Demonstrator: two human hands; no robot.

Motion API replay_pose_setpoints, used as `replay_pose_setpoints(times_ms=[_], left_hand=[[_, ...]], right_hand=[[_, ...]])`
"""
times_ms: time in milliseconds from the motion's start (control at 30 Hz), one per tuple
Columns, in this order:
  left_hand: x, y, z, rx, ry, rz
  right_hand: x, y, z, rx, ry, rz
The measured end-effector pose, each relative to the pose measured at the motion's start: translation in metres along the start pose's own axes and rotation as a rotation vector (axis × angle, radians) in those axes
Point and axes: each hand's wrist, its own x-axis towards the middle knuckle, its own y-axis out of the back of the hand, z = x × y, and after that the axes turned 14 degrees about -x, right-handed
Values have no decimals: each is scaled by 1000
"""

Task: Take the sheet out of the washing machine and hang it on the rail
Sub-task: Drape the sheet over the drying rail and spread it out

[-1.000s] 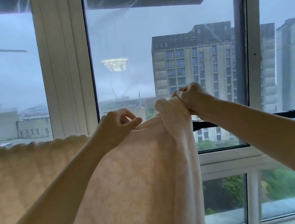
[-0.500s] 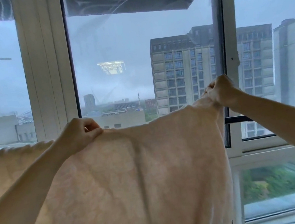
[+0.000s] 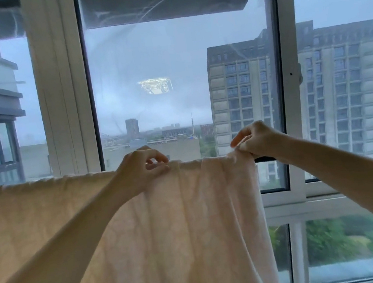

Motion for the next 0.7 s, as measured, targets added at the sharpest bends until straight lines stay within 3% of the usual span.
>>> replay_pose_setpoints(times_ms=[233, 467, 700], left_hand=[[8, -19, -1, -44, -34, 107], [18, -9, 6, -31, -4, 72], [27, 30, -15, 88, 95, 372]], right_hand=[[-1, -3, 5, 104, 38, -27], [4, -2, 2, 229, -15, 82], [15, 27, 19, 208, -119, 260]])
